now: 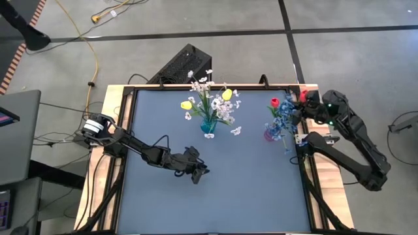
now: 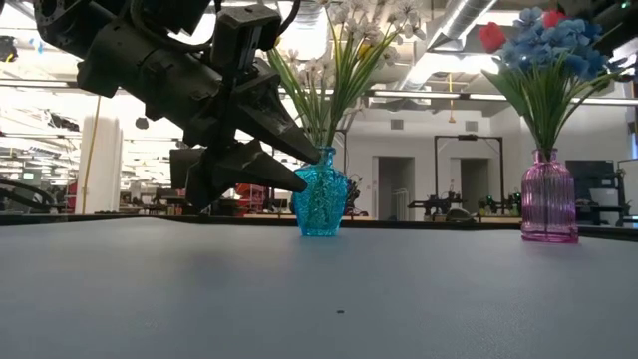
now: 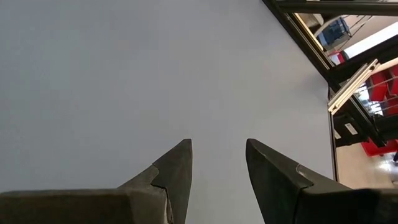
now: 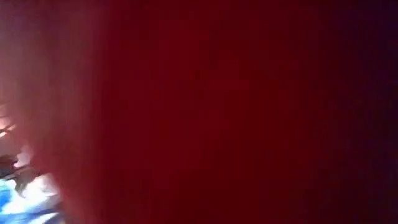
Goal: Sort flowers into vase by color
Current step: Put the red flower into the violet vase, then return to Home Position
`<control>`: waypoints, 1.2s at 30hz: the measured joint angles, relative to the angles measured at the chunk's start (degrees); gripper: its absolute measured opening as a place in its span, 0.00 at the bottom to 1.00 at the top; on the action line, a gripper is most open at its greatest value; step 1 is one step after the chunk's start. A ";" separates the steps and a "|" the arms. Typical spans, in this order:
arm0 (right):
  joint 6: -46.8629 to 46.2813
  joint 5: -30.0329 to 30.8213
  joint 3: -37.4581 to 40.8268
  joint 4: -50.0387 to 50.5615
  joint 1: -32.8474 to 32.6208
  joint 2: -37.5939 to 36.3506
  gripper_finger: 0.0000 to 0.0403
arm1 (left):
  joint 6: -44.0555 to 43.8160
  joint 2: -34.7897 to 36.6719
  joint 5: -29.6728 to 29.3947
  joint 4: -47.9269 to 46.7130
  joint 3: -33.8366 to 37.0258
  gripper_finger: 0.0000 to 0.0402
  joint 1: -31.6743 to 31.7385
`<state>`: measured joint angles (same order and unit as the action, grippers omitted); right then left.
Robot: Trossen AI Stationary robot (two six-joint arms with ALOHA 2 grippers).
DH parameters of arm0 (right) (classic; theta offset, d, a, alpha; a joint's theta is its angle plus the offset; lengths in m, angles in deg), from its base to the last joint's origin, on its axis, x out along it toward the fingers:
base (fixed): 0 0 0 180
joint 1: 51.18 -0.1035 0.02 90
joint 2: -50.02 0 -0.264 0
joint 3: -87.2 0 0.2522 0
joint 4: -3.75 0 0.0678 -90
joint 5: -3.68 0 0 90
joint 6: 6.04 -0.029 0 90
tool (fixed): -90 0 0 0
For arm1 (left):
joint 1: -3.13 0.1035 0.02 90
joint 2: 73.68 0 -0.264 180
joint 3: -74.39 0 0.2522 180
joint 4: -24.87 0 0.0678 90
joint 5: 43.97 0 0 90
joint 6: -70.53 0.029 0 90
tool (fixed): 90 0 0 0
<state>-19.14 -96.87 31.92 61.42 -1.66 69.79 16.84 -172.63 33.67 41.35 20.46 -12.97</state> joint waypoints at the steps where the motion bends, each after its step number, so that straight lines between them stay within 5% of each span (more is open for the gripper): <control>1: -0.36 0.13 0.53 0.03 0.01 0.00 0.04 | 0.00 0.00 0.00 0.01 0.00 0.35 0.00; 13: -1.53 0.11 2.75 -0.38 0.01 0.00 0.06 | 0.08 -0.01 -0.02 0.00 0.00 0.35 0.00; 28: -2.05 -0.28 0.13 1.47 0.01 0.15 0.48 | 0.92 0.01 0.00 -0.46 0.00 0.35 0.00; 36: -1.44 -1.61 -6.57 8.29 0.00 0.48 0.57 | 1.61 0.00 0.00 -1.77 0.00 0.35 0.00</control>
<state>-20.58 -98.48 25.35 69.72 -1.65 70.26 18.45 -172.63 33.67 39.58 20.46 -12.97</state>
